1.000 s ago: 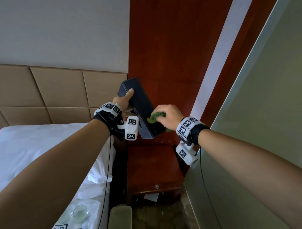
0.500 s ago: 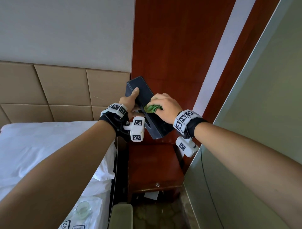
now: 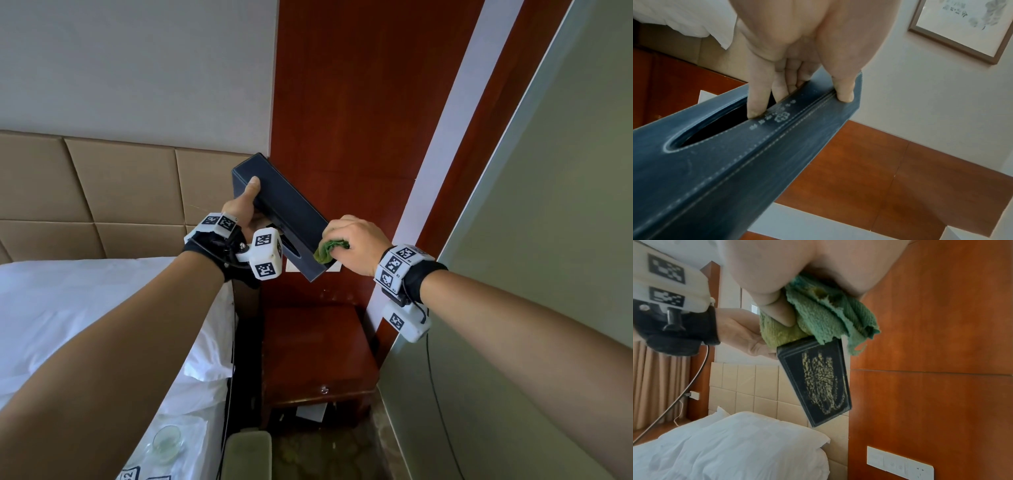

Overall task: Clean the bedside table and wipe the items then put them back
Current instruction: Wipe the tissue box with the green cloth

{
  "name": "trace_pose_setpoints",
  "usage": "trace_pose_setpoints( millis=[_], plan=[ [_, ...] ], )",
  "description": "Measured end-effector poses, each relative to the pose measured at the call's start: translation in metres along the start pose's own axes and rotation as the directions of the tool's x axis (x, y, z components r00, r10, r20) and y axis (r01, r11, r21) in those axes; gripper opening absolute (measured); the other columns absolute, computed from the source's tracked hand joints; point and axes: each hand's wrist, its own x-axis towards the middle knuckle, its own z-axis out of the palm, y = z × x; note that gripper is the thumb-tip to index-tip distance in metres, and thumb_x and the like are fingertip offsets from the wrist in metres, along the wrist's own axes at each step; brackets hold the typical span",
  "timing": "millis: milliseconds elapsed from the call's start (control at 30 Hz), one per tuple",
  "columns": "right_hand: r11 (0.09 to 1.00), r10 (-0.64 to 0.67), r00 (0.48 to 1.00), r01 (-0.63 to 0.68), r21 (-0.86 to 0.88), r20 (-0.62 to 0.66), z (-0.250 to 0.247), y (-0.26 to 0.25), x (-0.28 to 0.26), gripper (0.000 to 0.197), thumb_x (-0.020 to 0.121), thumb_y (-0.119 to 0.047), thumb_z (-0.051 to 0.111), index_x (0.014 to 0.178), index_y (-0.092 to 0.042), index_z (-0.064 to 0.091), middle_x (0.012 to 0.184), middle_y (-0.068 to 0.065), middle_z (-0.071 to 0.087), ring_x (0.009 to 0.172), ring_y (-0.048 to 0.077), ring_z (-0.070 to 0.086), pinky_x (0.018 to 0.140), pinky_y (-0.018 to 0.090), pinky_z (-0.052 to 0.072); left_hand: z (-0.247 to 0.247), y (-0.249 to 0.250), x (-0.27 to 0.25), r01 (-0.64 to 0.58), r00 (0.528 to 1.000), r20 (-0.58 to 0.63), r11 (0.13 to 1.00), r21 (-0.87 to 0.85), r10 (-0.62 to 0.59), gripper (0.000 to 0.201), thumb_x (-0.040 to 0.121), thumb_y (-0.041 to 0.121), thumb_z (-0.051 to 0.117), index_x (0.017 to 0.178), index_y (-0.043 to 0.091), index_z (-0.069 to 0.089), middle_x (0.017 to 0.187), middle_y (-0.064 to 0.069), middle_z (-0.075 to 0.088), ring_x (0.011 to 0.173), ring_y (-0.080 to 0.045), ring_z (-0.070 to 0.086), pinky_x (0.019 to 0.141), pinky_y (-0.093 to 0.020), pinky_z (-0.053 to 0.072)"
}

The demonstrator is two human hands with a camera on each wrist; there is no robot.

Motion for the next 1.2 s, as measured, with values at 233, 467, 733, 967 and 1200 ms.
trace_pose_setpoints(
  millis=[233,467,733,967,1200],
  plan=[
    [0.993,0.081,0.983,-0.066,-0.096,0.163,-0.007,-0.01,-0.005,0.02,0.086,-0.017,0.056,0.087,-0.024,0.075,0.096,-0.015,0.068,0.091,0.012,0.054,0.079,0.038,0.05,-0.015,-0.007,-0.004,0.048,0.999,-0.018,0.998,-0.044,-0.049,0.069,0.086,0.056,0.066,0.127,0.002,0.052,0.115,-0.018,0.067,0.088,-0.034,0.07,0.054,-0.05,0.059],
    [0.949,0.303,0.947,-0.31,0.059,0.108,-0.023,-0.014,-0.005,0.025,0.088,-0.014,0.053,0.074,-0.023,0.071,0.065,0.006,0.068,0.049,0.023,0.055,0.05,0.033,0.047,-0.024,-0.008,-0.008,0.038,0.996,-0.075,0.997,-0.074,-0.043,0.062,0.088,0.054,0.065,0.122,0.004,0.053,0.112,-0.015,0.068,0.087,-0.032,0.07,0.067,-0.052,0.06],
    [0.852,0.493,0.868,-0.47,0.231,-0.053,-0.022,-0.023,0.018,0.022,0.089,-0.015,0.045,0.089,-0.014,0.067,0.074,0.008,0.068,0.058,0.025,0.054,0.053,0.032,0.041,-0.037,-0.016,-0.007,0.008,0.999,-0.034,0.994,0.111,-0.004,0.091,0.059,0.066,0.082,0.121,0.003,0.059,0.102,-0.016,0.074,0.086,-0.033,0.074,0.078,-0.06,0.057],
    [0.762,0.598,0.801,-0.576,0.297,0.019,-0.014,-0.024,0.029,0.021,0.09,-0.028,0.053,0.101,-0.016,0.067,0.094,0.005,0.069,0.076,0.017,0.058,0.062,0.025,0.043,-0.025,-0.014,-0.035,-0.103,0.989,0.141,0.924,0.369,0.054,0.061,0.083,0.052,0.072,0.115,0.001,0.063,0.108,-0.014,0.072,0.097,-0.028,0.071,0.067,-0.049,0.061],
    [0.578,0.685,0.711,-0.663,0.475,0.158,-0.027,-0.03,0.038,0.05,0.077,-0.07,0.06,0.081,-0.02,0.064,0.078,-0.005,0.063,0.074,0.015,0.06,0.061,0.029,0.039,-0.029,-0.017,-0.031,-0.241,0.968,0.215,0.742,0.625,0.133,0.072,0.072,0.056,0.077,0.116,0.001,0.064,0.109,-0.012,0.07,0.102,-0.026,0.067,0.073,-0.049,0.062]
  ],
)
